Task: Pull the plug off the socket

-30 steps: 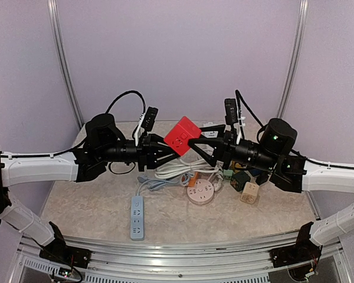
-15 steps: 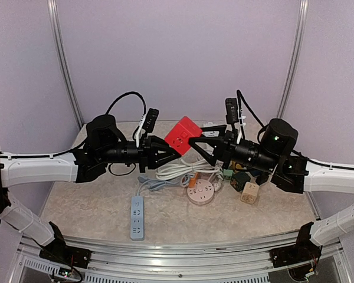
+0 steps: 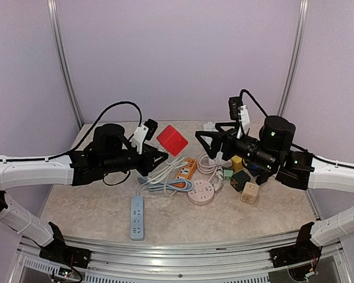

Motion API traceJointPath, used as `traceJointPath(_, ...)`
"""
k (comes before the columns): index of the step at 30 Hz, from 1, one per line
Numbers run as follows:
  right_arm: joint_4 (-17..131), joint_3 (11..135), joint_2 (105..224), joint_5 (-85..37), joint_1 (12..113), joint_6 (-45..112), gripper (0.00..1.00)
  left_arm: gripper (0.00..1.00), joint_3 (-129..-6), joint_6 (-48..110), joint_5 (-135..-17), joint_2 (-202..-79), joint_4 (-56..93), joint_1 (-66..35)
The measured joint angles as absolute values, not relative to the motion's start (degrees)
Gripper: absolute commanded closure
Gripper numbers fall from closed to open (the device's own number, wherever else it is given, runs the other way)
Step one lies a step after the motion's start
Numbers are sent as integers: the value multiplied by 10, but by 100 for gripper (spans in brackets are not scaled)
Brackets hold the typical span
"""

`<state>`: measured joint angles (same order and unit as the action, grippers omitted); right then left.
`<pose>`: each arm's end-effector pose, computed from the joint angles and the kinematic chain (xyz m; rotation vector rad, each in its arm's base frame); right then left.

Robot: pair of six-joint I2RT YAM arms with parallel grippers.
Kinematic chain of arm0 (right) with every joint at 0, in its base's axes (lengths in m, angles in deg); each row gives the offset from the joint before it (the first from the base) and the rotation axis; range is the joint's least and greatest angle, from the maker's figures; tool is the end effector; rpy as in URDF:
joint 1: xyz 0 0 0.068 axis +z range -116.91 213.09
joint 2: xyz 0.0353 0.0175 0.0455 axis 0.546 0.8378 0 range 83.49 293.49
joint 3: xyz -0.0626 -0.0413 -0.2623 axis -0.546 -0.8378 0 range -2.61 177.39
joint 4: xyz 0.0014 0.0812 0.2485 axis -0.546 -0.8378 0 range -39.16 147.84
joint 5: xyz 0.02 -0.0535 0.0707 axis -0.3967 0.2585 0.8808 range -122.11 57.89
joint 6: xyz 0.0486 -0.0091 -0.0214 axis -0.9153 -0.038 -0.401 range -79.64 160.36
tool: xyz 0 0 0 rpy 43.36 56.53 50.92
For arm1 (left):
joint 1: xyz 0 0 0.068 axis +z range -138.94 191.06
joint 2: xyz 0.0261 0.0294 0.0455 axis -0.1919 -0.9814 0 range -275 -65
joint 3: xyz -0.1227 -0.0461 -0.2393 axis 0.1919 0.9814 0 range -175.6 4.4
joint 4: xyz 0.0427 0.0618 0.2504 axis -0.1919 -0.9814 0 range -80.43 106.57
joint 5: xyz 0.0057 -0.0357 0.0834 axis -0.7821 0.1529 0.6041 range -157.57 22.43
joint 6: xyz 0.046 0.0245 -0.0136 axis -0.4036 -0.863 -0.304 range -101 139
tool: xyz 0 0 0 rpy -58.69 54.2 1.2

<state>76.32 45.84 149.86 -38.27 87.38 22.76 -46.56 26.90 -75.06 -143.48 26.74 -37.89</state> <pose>0.1636 0.2211 0.3381 -0.4292 1.5762 0.8958 0.2043 -0.2417 0.2797 0.7711 1.7920 -0.7940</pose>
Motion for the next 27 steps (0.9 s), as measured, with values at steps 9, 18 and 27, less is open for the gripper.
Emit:
traceJointPath(9,651,561,1574,-386,874,220,1,100,-466,208,-635,-1434,203,-411)
traceJointPath(18,612,590,1629,-323,868,112,0,100,-446,169,-643,-1425,221,-418)
traceJointPath(27,656,582,1652,-223,860,6,3,100,-418,135,-661,-1412,244,-421)
